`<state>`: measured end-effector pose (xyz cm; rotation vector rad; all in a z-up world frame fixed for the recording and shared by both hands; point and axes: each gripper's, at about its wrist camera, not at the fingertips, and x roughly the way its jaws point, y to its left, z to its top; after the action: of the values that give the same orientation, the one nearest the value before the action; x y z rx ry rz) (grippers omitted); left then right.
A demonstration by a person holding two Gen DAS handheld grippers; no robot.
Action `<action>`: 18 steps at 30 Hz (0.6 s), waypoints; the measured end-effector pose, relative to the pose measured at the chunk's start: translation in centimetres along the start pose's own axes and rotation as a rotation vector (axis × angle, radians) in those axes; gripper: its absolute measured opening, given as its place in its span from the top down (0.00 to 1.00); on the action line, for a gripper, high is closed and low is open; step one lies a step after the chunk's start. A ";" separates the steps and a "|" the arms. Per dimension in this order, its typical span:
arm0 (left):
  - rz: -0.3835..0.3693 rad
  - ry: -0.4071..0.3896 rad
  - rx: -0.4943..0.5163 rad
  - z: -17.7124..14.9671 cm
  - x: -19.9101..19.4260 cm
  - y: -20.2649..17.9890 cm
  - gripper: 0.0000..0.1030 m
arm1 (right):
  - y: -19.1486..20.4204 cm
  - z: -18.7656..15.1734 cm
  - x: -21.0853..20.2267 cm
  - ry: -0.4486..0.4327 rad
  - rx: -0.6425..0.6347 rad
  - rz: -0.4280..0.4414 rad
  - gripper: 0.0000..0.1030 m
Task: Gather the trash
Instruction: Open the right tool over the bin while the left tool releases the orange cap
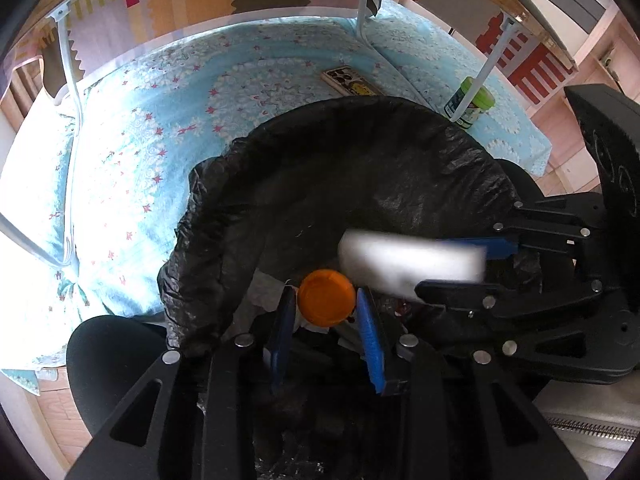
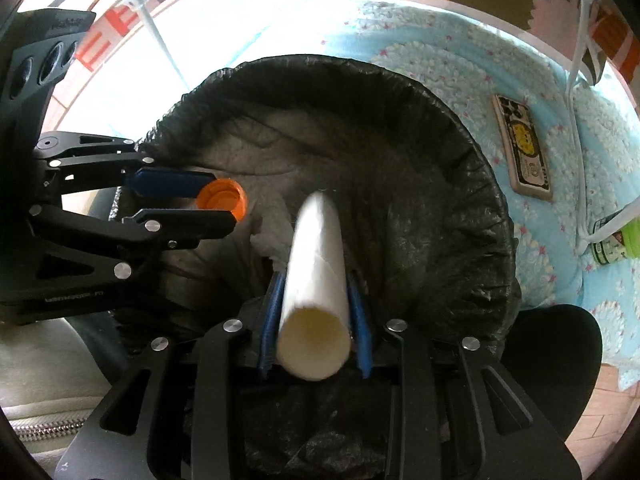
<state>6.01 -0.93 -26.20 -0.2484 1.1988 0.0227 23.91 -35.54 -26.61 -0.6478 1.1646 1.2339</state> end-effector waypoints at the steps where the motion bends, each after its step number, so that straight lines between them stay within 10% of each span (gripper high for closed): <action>1: -0.008 -0.003 -0.003 0.0 0.0 0.0 0.67 | 0.0 0.0 -0.1 -0.005 0.001 0.001 0.59; 18: -0.001 -0.052 0.020 0.0 -2.0 -1.0 0.57 | -0.1 -0.2 -2.1 -0.074 0.008 -0.002 0.59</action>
<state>5.44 -1.66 -24.21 -0.2294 1.1466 0.0165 24.12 -36.51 -24.80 -0.5922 1.1066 1.2407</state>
